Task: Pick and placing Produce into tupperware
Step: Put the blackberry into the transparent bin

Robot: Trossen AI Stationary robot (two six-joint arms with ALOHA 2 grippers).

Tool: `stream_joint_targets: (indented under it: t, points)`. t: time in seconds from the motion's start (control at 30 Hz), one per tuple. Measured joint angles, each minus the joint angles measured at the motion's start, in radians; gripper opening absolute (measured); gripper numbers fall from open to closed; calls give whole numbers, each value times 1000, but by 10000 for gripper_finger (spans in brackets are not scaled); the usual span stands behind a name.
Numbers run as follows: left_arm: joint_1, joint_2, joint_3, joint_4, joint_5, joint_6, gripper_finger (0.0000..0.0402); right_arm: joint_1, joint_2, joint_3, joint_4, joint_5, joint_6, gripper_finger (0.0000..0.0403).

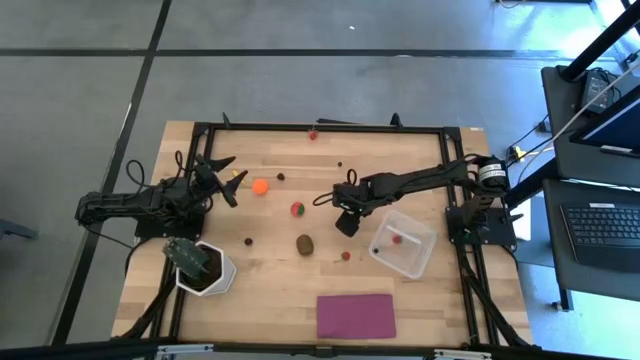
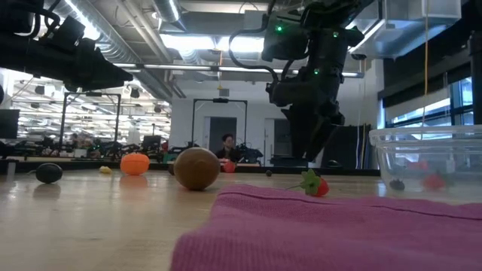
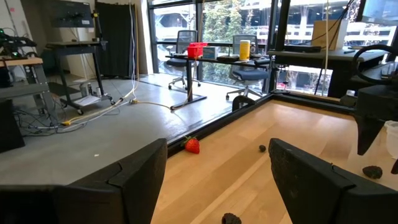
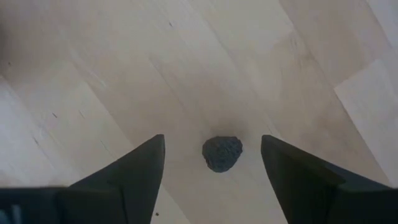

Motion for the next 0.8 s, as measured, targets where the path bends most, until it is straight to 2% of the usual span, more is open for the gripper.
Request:
stream_joint_targets:
  t: [0.2,0.8]
  points:
    - [0,0,0,0,0,0,274,0,0,0,-1,0,35,265]
    - [0,0,0,0,0,-1,274,3,0,0,-3,0,2,264]
